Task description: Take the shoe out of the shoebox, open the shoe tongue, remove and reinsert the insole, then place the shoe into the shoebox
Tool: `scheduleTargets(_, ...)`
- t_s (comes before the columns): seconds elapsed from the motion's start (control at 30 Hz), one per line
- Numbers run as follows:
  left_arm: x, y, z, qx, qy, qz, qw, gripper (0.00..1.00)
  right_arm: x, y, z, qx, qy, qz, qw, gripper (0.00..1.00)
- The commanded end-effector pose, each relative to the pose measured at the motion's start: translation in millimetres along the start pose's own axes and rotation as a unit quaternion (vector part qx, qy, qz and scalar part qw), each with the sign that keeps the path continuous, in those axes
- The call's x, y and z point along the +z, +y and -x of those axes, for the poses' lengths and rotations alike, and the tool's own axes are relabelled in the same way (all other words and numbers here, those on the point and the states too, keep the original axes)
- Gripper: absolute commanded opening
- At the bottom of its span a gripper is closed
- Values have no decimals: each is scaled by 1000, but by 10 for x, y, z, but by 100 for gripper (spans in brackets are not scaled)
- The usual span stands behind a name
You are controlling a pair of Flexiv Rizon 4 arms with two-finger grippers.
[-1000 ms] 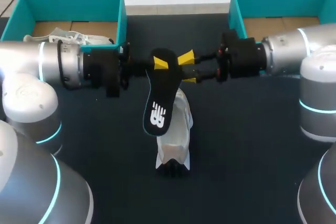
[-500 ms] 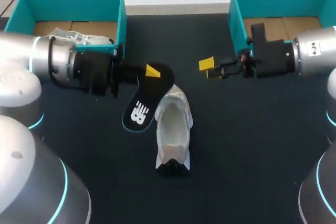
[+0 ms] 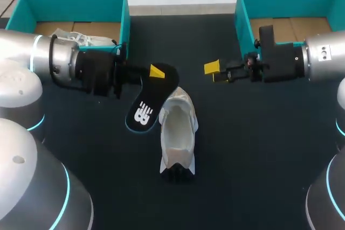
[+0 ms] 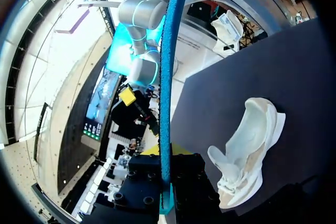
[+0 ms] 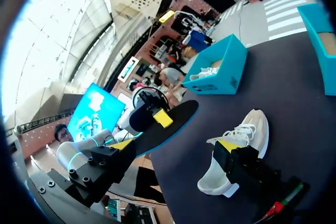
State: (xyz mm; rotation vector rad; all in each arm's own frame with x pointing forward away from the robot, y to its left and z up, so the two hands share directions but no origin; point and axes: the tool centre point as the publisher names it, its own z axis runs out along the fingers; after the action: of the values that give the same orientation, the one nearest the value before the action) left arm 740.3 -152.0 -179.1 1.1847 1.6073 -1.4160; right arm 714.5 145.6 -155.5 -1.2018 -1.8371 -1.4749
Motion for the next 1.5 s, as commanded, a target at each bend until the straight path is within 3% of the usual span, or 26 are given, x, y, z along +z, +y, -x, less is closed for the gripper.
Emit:
scheduleTargets(0.03,6,7,0,0,0,-1,1000,0,19,3,3,0,-1,-1,1000,100)
scheduleTargets(0.2,6,7,0,0,0,-1,1000,0,19,3,3,0,-1,-1,1000,100)
scheduleTargets(0.23,6,7,0,0,0,-1,1000,0,27,0,6,-25,-24,2,999,100)
scheduleTargets(0.27,6,7,0,0,0,-1,1000,0,33,-6,24,-100,-29,-30,994,100)
scheduleTargets(0.33,6,7,0,0,0,-1,1000,0,21,-35,73,-144,-51,-64,986,100)
scheduleTargets(0.4,6,7,0,0,0,-1,1000,0,4,-64,116,-262,-10,-131,956,100)
scheduleTargets(0.47,6,7,0,0,0,-1,1000,0,-17,-51,211,-253,3,-192,948,100)
scheduleTargets(0.97,3,0,-3,-14,1,-7,1000,0,-26,-52,235,-269,-6,-181,946,100)
scheduleTargets(1.1,-50,-48,-23,-66,16,-17,998,0,-88,-59,364,-370,-121,-172,905,100)
scheduleTargets(1.23,-113,-109,-72,-98,13,-27,995,0,-109,-100,433,-426,-162,-160,875,100)
scheduleTargets(1.4,-185,-144,-181,-148,-6,-41,988,0,-49,-180,545,-446,-182,-181,857,100)
scheduleTargets(1.5,-176,-183,-217,-170,-16,-51,984,0,-38,-191,564,-442,-175,-184,860,100)
